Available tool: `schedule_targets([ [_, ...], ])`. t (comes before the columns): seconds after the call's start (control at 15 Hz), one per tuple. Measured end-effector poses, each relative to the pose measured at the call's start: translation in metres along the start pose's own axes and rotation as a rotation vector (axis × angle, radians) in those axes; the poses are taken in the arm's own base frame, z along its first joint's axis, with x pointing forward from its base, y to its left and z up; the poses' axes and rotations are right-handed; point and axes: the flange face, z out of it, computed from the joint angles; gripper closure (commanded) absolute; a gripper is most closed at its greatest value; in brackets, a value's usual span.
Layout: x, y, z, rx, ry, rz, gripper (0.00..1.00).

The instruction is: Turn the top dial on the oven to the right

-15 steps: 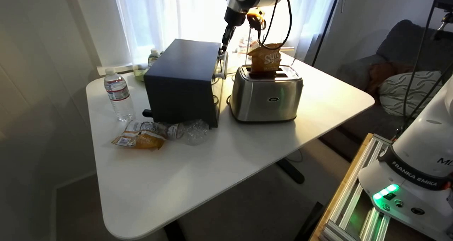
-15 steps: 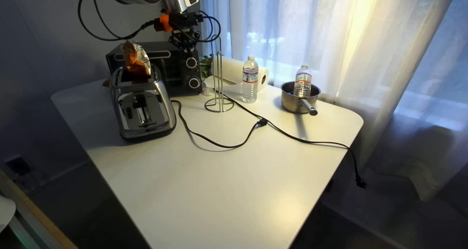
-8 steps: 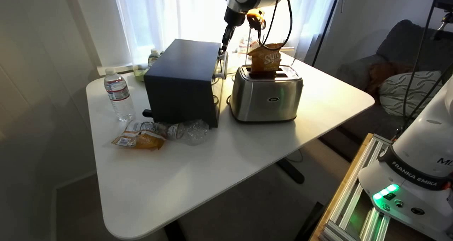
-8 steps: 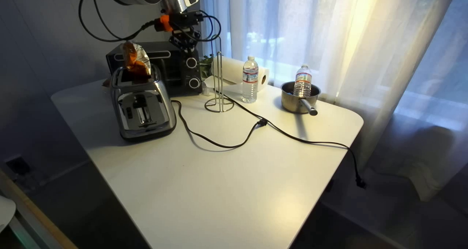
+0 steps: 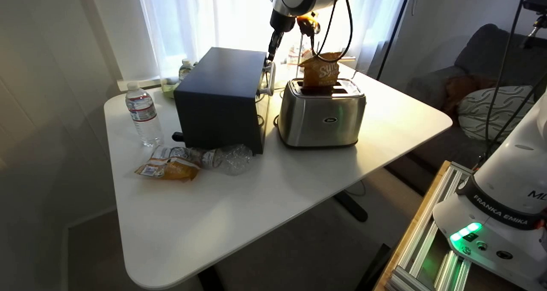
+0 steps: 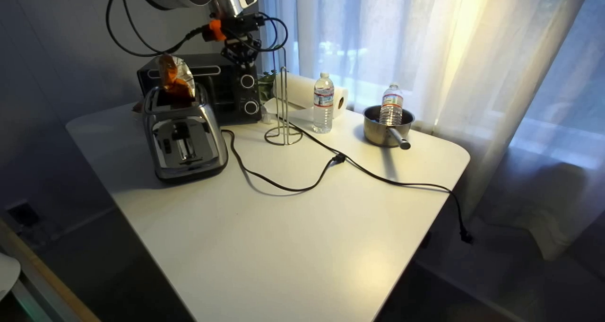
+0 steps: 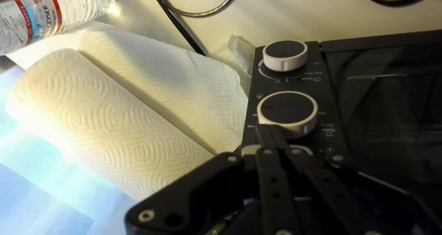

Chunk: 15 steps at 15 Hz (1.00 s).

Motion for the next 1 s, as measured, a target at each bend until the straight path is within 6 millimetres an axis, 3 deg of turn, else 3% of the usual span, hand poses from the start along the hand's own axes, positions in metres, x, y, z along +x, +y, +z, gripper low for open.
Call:
schedule_targets([
  [0.67,0.002,0.000,0.006,-0.032,-0.022,-0.046,1.00],
  [1.0,-0.002,0.005,0.029,-0.034,-0.051,-0.055,1.00],
])
